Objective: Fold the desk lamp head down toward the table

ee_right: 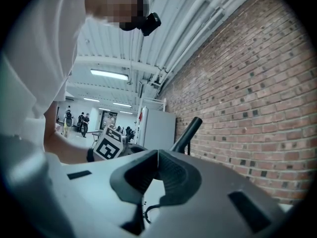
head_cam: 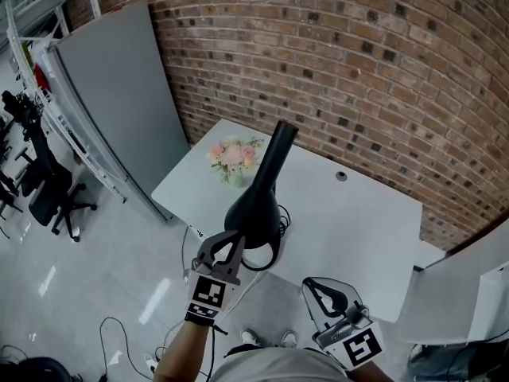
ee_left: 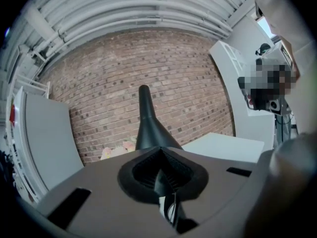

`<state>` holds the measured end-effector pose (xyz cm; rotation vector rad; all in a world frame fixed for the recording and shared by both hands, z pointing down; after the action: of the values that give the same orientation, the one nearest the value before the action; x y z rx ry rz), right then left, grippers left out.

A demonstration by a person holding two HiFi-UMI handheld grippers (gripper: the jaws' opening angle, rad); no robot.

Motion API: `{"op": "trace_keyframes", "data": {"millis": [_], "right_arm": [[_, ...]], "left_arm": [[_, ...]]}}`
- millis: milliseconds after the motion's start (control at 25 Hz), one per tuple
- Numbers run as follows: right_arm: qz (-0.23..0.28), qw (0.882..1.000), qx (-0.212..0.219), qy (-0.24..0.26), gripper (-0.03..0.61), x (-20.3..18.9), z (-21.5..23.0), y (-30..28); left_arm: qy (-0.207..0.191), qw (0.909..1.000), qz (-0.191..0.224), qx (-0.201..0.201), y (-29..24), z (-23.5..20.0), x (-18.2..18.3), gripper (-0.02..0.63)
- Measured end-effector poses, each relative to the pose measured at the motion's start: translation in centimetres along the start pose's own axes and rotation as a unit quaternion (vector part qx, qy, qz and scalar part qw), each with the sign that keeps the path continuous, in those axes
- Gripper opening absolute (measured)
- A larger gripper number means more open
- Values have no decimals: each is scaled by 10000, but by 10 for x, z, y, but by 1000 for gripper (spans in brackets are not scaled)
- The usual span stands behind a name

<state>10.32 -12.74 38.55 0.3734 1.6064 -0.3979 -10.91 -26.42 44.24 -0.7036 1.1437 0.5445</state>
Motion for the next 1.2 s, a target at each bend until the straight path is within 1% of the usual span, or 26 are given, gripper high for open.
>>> {"op": "trace_keyframes", "data": {"millis": [200,400,640,800,1200], "right_arm": [[-7,9998,156,99,20,-1,-2,-6],[38,9989,449,95,20,-1,-6,-12],[183,9963,826,-122,20,-4,-15,-12],[244,9927,1087,-461,19,-5,-20,-14],[208,9842,1654,-598,18,-12,-37,-18]], "left_arm": [[464,9975,412,340,24,1,10,8],[662,9940,570,655,51,4,17,8],[856,9876,798,1050,87,24,20,8],[1084,9843,745,1175,107,44,16,8],[1253,9747,760,1687,153,77,18,8]]}}
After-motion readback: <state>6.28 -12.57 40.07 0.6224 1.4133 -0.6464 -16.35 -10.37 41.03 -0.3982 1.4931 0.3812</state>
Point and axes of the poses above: the fingertips, and each gripper's own axes: y backward along the fingers, z to its right, x out of its top, the point moved 9 cm from there along y, backward along the fingers, and after that the axes turned 7 degrees about -x, right-handed, at the moved point
